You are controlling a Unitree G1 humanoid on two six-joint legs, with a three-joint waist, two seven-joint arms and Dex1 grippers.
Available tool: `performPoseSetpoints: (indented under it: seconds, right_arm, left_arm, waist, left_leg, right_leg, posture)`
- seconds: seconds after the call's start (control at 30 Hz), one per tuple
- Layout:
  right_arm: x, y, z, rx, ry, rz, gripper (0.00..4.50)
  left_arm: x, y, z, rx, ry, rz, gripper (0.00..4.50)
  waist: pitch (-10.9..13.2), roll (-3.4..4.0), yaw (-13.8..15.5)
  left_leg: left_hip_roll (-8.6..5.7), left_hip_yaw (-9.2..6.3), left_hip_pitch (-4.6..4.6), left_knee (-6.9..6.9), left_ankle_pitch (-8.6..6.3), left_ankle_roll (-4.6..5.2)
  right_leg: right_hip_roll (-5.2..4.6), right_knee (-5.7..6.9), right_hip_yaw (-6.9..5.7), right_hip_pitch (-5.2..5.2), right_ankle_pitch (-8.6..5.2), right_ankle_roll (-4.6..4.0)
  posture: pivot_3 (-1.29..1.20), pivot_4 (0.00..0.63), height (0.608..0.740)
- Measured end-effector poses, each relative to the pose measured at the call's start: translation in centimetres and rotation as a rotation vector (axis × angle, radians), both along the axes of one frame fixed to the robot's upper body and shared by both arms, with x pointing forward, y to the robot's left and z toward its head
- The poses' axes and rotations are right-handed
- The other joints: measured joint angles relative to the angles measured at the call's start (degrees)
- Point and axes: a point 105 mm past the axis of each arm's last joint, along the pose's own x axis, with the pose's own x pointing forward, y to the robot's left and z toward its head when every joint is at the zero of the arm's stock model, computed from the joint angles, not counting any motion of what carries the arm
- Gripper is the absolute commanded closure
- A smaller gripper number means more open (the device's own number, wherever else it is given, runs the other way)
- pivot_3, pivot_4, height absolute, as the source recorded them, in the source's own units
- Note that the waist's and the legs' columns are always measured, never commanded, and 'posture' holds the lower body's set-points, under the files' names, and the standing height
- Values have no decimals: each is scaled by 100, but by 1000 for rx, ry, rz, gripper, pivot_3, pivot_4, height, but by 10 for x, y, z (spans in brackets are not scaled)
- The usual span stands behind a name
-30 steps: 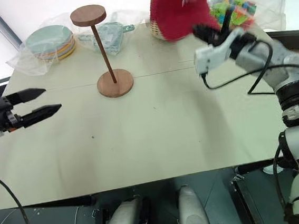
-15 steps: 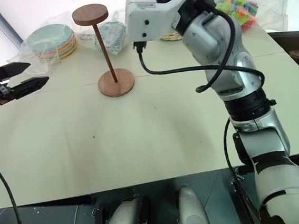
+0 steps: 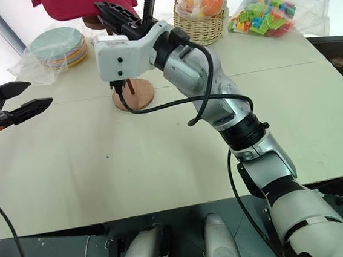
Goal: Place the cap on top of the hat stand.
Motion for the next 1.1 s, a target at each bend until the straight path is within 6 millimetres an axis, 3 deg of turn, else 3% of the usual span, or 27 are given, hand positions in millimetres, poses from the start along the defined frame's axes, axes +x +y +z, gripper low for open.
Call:
performPoseSetpoints:
  seconds: [0.37, 1.03, 1.1]
  right_arm:
    - [15, -2, -48, -177, 51, -70, 4454]
    - [7, 6, -73, -268, 121, -61, 4454]
    - [6, 8, -73, -265, 124, -56, 3811]
  left_arm:
    - [-8, -4, -2, -23, 8, 4, 0]
    - [9, -18, -1, -51, -3, -49, 0]
    - [10, -19, -2, -49, -1, -53, 0]
  waist:
    - [0, -1, -8]
    - [0, -2, -8]
    - [0, -2, -9]
  left_leg:
    - [1, 0, 0, -2, 0, -1]
    - [0, -1, 1, -2, 0, -1]
    - [1, -1, 1, -2, 0, -1]
  right_leg:
    - [2, -1, 0, -3, 0, 0]
    - [1, -1, -2, -1, 0, 0]
    - [2, -1, -2, -2, 0, 0]
  posture:
    - [0, 150, 740]
    - [0, 150, 740]
    - [0, 150, 740]
